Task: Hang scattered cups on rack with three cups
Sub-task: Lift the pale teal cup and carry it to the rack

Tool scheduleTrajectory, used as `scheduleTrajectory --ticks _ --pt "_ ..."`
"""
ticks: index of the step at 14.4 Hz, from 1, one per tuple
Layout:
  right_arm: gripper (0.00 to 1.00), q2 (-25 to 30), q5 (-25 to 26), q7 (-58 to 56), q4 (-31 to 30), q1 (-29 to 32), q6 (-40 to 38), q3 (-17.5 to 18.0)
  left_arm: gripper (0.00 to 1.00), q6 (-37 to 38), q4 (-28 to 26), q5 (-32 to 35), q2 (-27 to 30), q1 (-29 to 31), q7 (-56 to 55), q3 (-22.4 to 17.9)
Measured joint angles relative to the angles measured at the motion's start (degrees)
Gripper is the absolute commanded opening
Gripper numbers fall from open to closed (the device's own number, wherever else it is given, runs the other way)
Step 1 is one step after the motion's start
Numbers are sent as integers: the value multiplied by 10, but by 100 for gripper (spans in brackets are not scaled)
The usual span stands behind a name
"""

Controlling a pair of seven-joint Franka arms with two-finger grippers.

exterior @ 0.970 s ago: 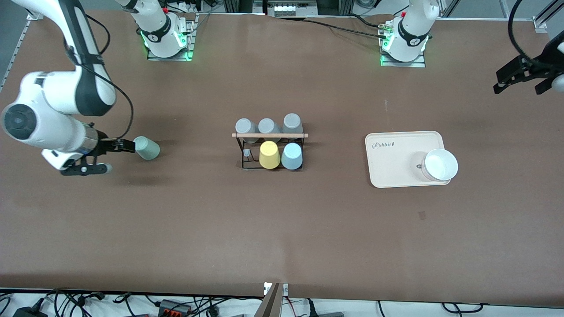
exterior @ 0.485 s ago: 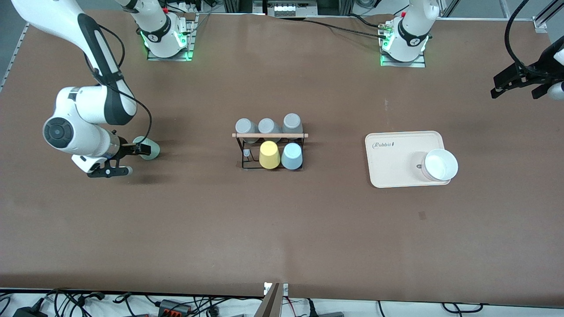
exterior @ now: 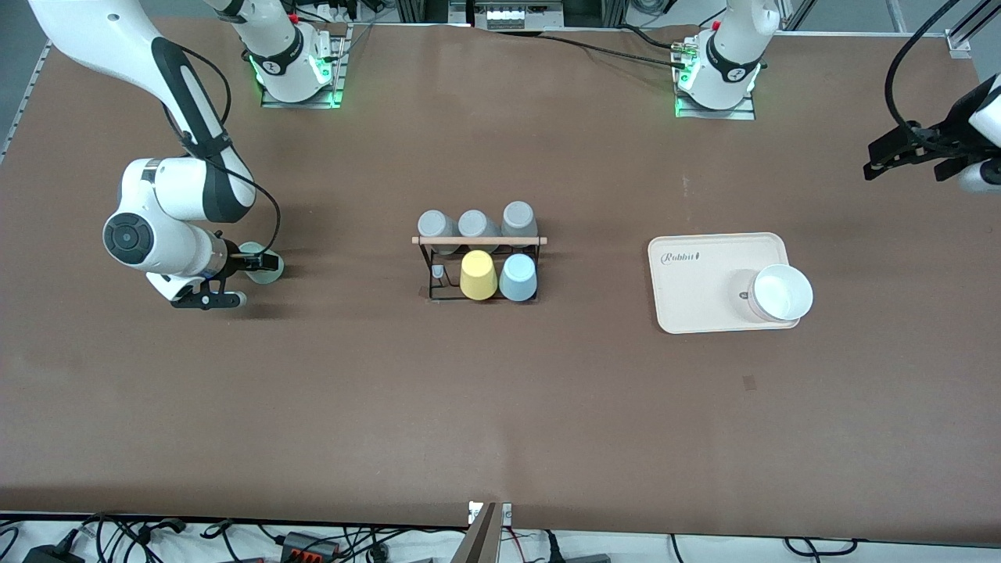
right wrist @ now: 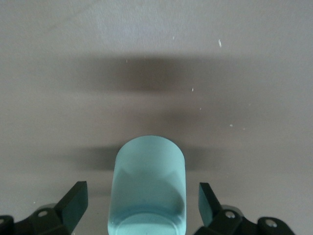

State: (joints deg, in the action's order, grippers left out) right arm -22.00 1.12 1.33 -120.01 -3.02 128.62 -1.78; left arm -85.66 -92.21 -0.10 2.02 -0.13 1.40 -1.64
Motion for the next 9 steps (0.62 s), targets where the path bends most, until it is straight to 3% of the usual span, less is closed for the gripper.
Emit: scheduleTrajectory --ticks 5,7,8,9 --pt "98 0 0 2 -12 0 0 0 100 0 2 0 -3 3 0 -2" --pt "44 0 0 2 -13 0 0 0 100 1 3 -3 -3 10 0 -2" --pt "33 0 0 2 -13 0 0 0 100 1 3 -9 -3 13 0 -3" --pt "29 1 0 2 -13 0 0 0 100 1 3 -12 -3 14 0 -3"
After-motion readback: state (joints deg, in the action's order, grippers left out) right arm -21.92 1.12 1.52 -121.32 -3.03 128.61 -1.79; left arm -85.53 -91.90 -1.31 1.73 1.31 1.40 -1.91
